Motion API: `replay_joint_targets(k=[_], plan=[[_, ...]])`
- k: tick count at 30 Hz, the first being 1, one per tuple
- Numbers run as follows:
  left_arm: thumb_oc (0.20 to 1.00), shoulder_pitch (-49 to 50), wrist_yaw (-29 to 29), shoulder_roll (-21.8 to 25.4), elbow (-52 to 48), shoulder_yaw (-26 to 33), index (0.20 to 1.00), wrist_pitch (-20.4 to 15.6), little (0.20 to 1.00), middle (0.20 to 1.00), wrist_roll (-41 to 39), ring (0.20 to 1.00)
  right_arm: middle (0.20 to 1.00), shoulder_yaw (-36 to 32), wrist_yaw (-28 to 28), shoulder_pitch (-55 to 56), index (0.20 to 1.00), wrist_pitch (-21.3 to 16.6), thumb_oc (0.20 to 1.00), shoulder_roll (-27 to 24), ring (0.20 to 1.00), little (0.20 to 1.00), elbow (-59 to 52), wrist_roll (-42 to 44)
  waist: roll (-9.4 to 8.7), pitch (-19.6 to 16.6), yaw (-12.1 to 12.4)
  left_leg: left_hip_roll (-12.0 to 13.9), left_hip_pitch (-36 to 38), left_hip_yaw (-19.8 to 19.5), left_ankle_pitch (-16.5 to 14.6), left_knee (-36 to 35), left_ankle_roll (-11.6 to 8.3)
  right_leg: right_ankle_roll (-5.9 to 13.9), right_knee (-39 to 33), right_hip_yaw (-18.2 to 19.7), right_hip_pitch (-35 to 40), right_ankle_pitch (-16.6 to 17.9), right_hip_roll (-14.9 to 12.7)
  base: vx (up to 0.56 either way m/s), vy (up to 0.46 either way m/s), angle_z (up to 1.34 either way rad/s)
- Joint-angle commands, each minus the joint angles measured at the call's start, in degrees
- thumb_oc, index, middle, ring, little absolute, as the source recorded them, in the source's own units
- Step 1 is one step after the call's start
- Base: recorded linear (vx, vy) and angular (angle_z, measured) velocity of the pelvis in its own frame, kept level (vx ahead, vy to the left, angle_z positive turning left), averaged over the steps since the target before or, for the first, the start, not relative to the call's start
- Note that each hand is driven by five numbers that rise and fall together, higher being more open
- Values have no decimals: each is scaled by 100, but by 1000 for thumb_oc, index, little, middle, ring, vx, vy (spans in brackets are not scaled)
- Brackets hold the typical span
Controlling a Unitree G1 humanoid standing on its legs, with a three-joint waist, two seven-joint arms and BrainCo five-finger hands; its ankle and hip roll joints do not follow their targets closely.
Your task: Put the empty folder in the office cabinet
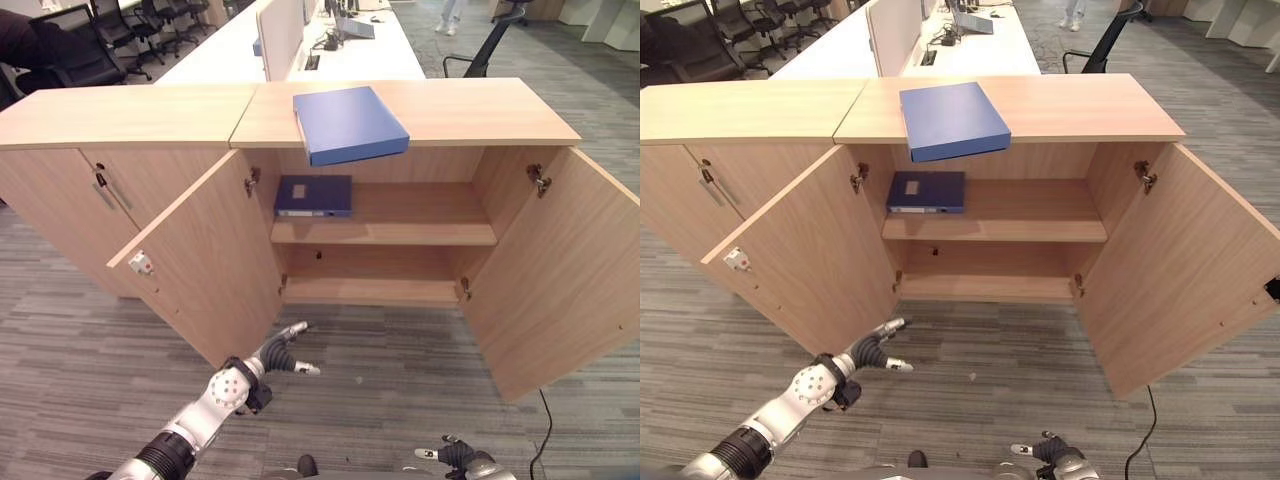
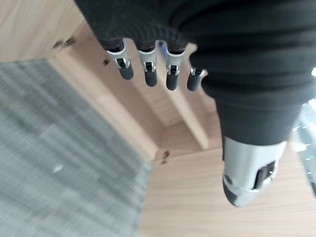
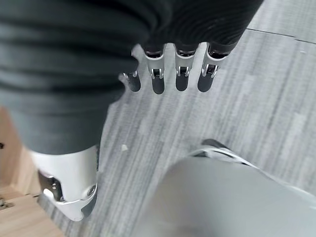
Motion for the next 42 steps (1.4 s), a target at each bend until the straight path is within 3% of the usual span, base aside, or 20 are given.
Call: replay_joint_targets(k=[1, 3, 6, 8, 9, 10, 17, 24, 29, 32, 33, 34, 35, 36, 37, 39, 41, 42], plan=[[1000, -96, 108, -10, -296, 252, 1000, -122, 1000, 1000, -24, 1000, 1000, -1, 67, -107, 1000, -92, 1000, 129, 1000, 1000, 200, 290, -17, 30, 35, -197, 292, -171, -858, 37, 294, 543, 1479, -195, -378, 1915, -896, 45, 225, -21], [1000, -114, 90, -17, -336, 237, 1000, -102, 1000, 1000, 36, 1000, 1000, -21, 68, -62, 1000, -99, 1000, 153, 1000, 1000, 207, 325, -13, 70, 19, -187, 393, -106, -936, 37, 312, 534, 1722, -407, -508, 1901, -1033, 31, 88, -13], [1000, -163, 87, -44, -351, 189, 1000, -78, 1000, 1000, 95, 1000, 1000, -38, 72, -51, 1000, -92, 1000, 169, 1000, 1000, 189, 358, -15, 126, -13, -157, 415, -128, -924, 37, 268, 480, 1385, -518, -625, 1794, -885, 23, -8, 0], [1000, -199, 71, -96, -427, 145, 1000, -73, 1000, 1000, 121, 1000, 1000, -68, 17, -48, 1000, -87, 1000, 186, 1000, 1000, 132, 407, -3, 212, -23, -106, 431, -196, -887, 37, 184, 473, 548, -560, -738, 1741, -630, 41, -70, 3], [1000, -201, 72, -96, -427, 144, 1000, -72, 1000, 1000, 121, 1000, 1000, -70, 16, -48, 1000, -86, 1000, 186, 1000, 1000, 130, 408, 10, 212, -22, -88, 432, -196, -886, 37, 177, 467, 508, -575, -716, 1757, -604, 110, -127, 13], [1000, -273, 100, -89, -539, 131, 1000, -106, 1000, 1000, 242, 1000, 1000, -63, -10, -55, 1000, -87, 1000, 204, 1000, 1000, 98, 435, 11, 243, -38, -38, 494, -282, -910, 37, 103, 491, -205, -511, -859, 1806, -367, 85, -84, 11], [1000, -300, 166, -108, -696, 265, 1000, -150, 1000, 1000, 361, 1000, 1000, 4, 21, -53, 1000, -77, 1000, 277, 1000, 1000, 152, 389, -91, 129, -1, -43, 641, -322, -1057, 37, 23, 521, -1154, -695, -584, 1988, -97, 124, -84, 10], [1000, -327, 242, -97, -743, 293, 1000, -154, 1000, 1000, 353, 1000, 1000, 58, 3, -162, 1000, -93, 1000, 280, 1000, 1000, 174, 405, -123, -25, -53, 109, 625, -348, -1138, 37, -70, 475, -1096, -761, -560, 1870, 4, 143, -110, 1], [1000, -424, 258, -41, -818, 206, 1000, -124, 1000, 1000, 309, 1000, 1000, 142, 33, -163, 1000, -81, 1000, 259, 1000, 1000, 255, 337, -144, -163, -103, 538, 716, -333, -1215, 37, -327, 269, -1052, -818, -556, 1410, 288, 191, -226, 7], [1000, -449, 204, 10, -887, 168, 1000, -74, 1000, 1000, 187, 1000, 1000, 190, 40, -144, 1000, -81, 1000, 256, 1000, 1000, 289, 369, -200, -211, -95, 903, 710, -215, -1261, 337, -591, 111, -1194, -859, -372, 1186, 550, 182, -262, 17], [1000, -449, 203, 11, -888, 169, 1000, -73, 1000, 1000, 187, 1000, 1000, 190, 40, -144, 1000, -81, 1000, 256, 1000, 1000, 290, 369, -200, -211, -96, 905, 707, -216, -1266, 344, -593, 110, -1197, -861, -371, 1187, 552, 109, -203, 11], [1000, -483, 192, 36, -918, 149, 1000, -80, 1000, 1000, 150, 1000, 1000, 229, 33, -154, 1000, -87, 1000, 243, 1000, 1000, 298, 389, -246, -204, -86, 1013, 591, -169, -1277, 647, -692, 49, -1271, -872, -278, 1126, 618, 106, -309, 5], [1000, -538, 169, 103, -1024, 108, 1000, -56, 1000, 1000, 73, 1000, 1000, 300, -7, -173, 1000, -105, 1000, 218, 1000, 1000, 284, 432, -342, -114, -29, 1238, 181, -147, -1074, 1587, -882, -136, -1383, -881, -99, 1016, 772, 107, -421, 4], [1000, -570, 192, 130, -1048, 98, 1000, -51, 1000, 1000, 43, 1000, 1000, 328, -44, -194, 1000, -114, 1000, 199, 1000, 1000, 265, 465, -411, -22, 40, 1349, -143, -185, -867, 2251, -948, -235, -1420, -922, -2, 985, 807, 34, -411, 9], [1000, -612, 206, 144, -1077, 90, 1000, -51, 1000, 1000, -7, 1000, 1000, 348, -78, -228, 1000, -113, 1000, 168, 1000, 1000, 262, 469, -475, 65, 77, 1485, -449, -122, -696, 2763, -934, -311, -1451, -996, 62, 931, 839, -17, -271, 17], [1000, -577, 193, 150, -1127, 129, 1000, -18, 1000, 1000, -145, 1000, 1000, 359, -122, -271, 1000, -107, 1000, 129, 1000, 1000, 273, 471, -514, 117, 111, 1715, -741, 122, -628, 2925, -849, -391, -1476, -1055, 121, 807, 860, 4, -138, 19], [1000, -538, 192, 148, -1113, 172, 1000, -3, 1000, 1000, -150, 1000, 1000, 355, -122, -276, 1000, -114, 1000, 103, 1000, 1000, 258, 474, -534, 135, 159, 1690, -895, 158, -675, 2855, -805, -403, -1494, -1054, 160, 782, 840, 34, -29, 15], [1000, -475, 164, 148, -1065, 251, 1000, 16, 1000, 1000, -97, 1000, 1000, 376, -93, -272, 1000, -123, 1000, 12, 1000, 1000, 231, 427, -538, 158, 212, 1490, -1227, 57, -710, 2364, -730, -402, -1559, -996, 224, 747, 815, 56, 15, 19]])
